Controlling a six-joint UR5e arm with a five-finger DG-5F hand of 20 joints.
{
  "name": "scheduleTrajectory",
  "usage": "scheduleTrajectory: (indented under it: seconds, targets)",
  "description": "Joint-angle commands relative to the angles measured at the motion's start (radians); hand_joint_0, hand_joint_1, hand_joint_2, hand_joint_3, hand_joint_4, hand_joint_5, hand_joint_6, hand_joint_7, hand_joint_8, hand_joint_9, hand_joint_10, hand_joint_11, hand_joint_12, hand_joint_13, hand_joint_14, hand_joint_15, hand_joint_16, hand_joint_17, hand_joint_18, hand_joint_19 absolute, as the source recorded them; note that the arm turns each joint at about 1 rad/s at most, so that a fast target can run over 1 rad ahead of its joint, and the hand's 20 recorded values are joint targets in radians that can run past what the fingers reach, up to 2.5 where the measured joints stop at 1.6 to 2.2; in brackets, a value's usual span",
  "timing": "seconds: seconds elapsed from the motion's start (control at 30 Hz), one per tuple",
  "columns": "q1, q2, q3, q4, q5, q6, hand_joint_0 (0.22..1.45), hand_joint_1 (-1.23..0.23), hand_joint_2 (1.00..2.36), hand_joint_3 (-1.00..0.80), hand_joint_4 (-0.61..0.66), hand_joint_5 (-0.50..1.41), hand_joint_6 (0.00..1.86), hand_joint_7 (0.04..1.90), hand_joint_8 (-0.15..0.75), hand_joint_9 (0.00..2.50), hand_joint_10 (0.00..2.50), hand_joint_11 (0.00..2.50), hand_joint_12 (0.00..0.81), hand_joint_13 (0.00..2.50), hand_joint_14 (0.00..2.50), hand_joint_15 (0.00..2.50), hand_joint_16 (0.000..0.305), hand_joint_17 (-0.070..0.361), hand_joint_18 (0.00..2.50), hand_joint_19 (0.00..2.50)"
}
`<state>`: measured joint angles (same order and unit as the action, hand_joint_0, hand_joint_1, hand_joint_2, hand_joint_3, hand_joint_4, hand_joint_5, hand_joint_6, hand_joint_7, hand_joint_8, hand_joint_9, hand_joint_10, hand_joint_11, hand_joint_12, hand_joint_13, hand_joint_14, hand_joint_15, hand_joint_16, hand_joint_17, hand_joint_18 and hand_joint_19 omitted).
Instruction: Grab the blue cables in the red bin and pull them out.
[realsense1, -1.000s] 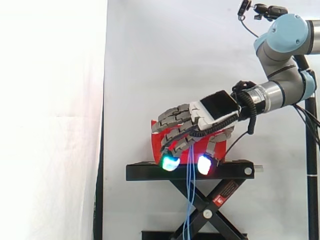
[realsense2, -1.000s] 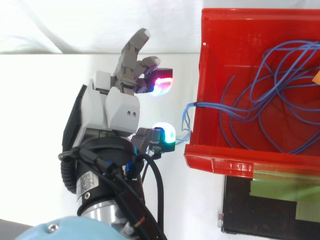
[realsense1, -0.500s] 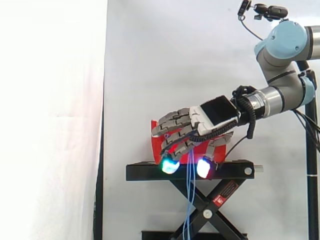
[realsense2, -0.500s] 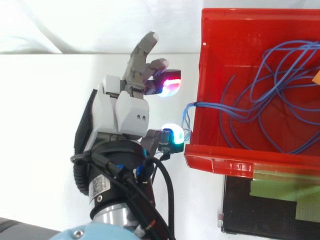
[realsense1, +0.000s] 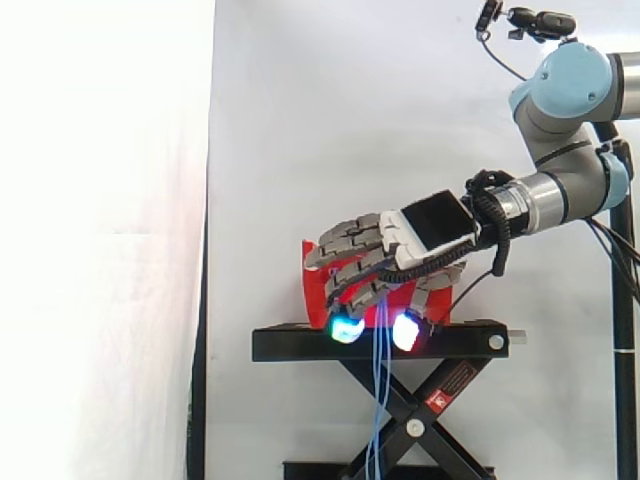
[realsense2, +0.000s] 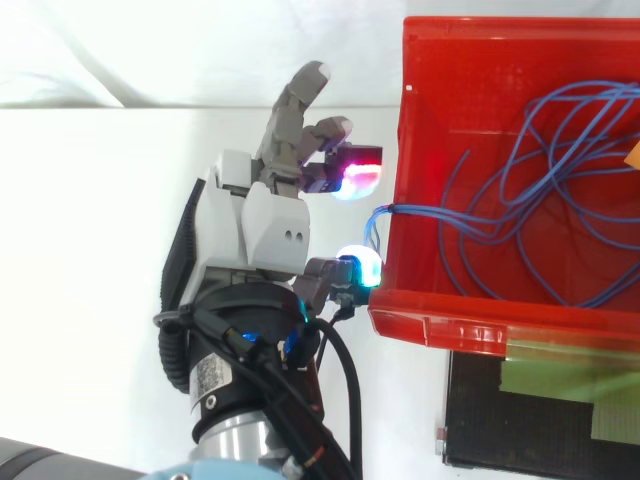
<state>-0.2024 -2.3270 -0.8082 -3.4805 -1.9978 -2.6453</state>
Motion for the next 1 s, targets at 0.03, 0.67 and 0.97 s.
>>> scheduleTrajectory:
  seconds: [0.03, 0.67, 0.97]
  targets:
    - [-0.003, 0.0, 0.001, 0.0, 0.001, -0.009, 0.77, -0.94, 1.0, -1.0, 0.17, 0.75, 0.01, 0.64, 0.261, 0.69, 0.02, 0.44, 0.357, 0.33, 0.01, 0.29, 0.05, 0.111, 0.22, 0.46]
    - [-0.008, -0.002, -0.035, 0.035, -0.001, -0.012, 0.77, -0.94, 1.0, -1.0, 0.18, 0.75, 0.01, 0.64, 0.259, 0.69, 0.02, 0.43, 0.357, 0.33, 0.01, 0.29, 0.049, 0.111, 0.22, 0.46]
    - [-0.011, 0.0, -0.029, 0.046, 0.001, -0.014, 0.77, -0.94, 1.0, -1.0, 0.17, 0.75, 0.01, 0.64, 0.26, 0.69, 0.02, 0.43, 0.357, 0.33, 0.01, 0.29, 0.049, 0.111, 0.22, 0.45]
